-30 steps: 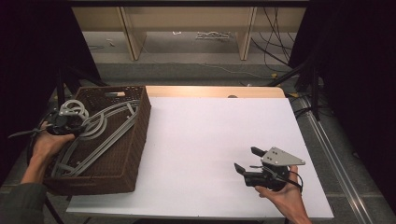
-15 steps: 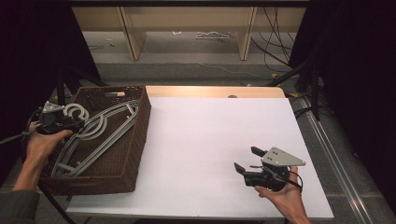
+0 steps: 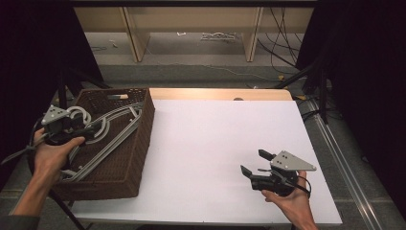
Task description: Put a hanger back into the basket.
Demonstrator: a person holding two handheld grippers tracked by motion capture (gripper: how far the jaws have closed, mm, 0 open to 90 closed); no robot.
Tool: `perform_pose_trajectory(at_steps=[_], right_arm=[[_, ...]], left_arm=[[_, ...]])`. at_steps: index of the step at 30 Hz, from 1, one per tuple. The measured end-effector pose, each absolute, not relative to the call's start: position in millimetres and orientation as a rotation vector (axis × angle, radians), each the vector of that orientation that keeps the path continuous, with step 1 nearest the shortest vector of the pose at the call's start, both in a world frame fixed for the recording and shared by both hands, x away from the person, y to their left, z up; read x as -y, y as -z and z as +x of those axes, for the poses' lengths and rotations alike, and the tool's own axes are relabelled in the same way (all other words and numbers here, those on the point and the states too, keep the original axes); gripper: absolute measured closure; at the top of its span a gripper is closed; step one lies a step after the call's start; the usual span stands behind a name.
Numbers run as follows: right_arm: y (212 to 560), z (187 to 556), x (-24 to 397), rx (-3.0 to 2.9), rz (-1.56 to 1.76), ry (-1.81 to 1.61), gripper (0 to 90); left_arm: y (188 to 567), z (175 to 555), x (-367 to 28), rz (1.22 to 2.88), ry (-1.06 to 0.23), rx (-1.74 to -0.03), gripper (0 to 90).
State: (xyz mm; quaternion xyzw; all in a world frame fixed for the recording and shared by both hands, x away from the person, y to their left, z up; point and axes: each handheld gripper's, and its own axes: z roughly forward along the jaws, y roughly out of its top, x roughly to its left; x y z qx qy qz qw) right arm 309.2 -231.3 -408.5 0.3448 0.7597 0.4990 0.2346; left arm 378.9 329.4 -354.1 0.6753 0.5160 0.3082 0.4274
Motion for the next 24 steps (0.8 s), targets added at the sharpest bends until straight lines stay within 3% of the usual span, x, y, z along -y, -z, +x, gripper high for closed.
perform_pose_trajectory(at_steps=[11,24], right_arm=[[408.2,307.6,232.5,-2.067,0.95,-1.397,20.5],[409.0,303.3,233.1,-2.057,0.944,-1.412,20.0]], left_arm=[[354.9,350.2,-266.9,1.61,-0.686,-1.14,23.6],[365.6,322.9,-220.3,1.597,-0.635,-0.986,20.3]])
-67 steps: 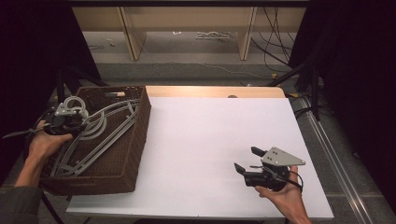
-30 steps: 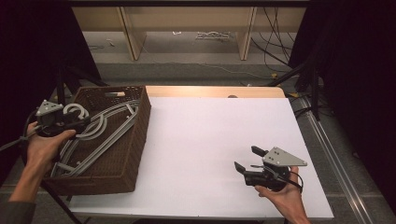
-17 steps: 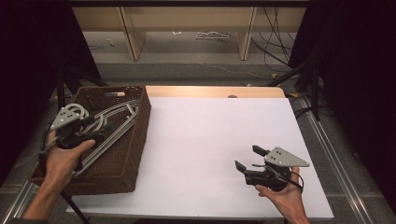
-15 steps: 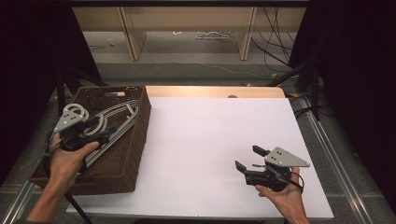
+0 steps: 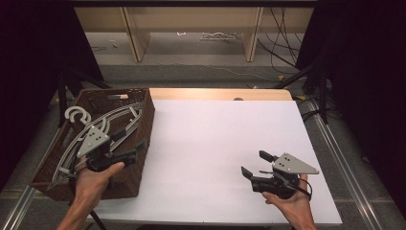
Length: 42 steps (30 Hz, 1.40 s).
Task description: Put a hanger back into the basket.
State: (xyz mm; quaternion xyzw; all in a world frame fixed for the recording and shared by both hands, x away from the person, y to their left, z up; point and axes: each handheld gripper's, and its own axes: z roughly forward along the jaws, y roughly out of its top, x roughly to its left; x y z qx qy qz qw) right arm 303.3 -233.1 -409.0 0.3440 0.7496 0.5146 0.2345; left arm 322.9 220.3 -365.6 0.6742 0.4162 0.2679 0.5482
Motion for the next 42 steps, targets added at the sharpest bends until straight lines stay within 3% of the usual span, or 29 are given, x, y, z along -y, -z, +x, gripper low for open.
perform_pose_trajectory(at_steps=[13,27,42], right_arm=[[413.7,291.7,229.8,-2.047,0.938,-1.439,18.7],[421.5,276.5,226.7,-2.026,0.905,-1.508,16.2],[425.4,273.6,229.8,-2.007,0.931,-1.516,16.2]], left_arm=[[391.4,300.3,-181.4,1.661,-0.576,-0.841,17.1],[424.4,284.3,-184.8,1.645,-0.608,-0.826,16.2],[429.9,283.1,-184.1,1.668,-0.603,-0.807,16.1]])
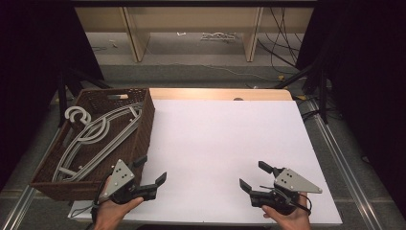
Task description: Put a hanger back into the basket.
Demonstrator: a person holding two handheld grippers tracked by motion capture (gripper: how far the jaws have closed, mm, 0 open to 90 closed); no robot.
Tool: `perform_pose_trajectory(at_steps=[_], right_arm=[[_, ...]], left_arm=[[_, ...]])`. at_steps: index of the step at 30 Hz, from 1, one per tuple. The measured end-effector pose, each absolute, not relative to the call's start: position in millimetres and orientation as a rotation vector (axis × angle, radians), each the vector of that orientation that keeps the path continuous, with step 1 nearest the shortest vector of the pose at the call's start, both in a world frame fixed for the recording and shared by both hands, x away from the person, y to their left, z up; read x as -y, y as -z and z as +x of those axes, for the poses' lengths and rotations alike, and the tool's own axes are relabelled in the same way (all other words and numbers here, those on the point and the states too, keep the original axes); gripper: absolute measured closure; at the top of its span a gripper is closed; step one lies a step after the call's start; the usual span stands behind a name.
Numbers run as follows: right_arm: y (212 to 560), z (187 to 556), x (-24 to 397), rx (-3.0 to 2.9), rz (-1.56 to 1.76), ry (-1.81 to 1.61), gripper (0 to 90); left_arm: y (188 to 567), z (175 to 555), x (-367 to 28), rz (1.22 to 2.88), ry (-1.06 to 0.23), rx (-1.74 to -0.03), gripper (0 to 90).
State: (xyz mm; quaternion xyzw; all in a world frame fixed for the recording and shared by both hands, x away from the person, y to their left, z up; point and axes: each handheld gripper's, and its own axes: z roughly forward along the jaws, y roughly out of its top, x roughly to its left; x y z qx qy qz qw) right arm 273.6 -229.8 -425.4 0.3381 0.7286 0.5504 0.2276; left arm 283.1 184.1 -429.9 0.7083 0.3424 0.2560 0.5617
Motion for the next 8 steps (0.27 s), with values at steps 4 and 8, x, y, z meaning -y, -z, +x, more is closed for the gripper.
perform_pose_trajectory(at_steps=[4,8], right_arm=[[425.5,273.5,229.4,-2.011,0.927,-1.516,16.2],[426.1,274.1,229.0,-2.015,0.923,-1.521,16.2]], left_arm=[[430.2,283.6,-183.8,1.666,-0.598,-0.799,16.2],[429.9,283.2,-184.0,1.677,-0.606,-0.804,16.1]])
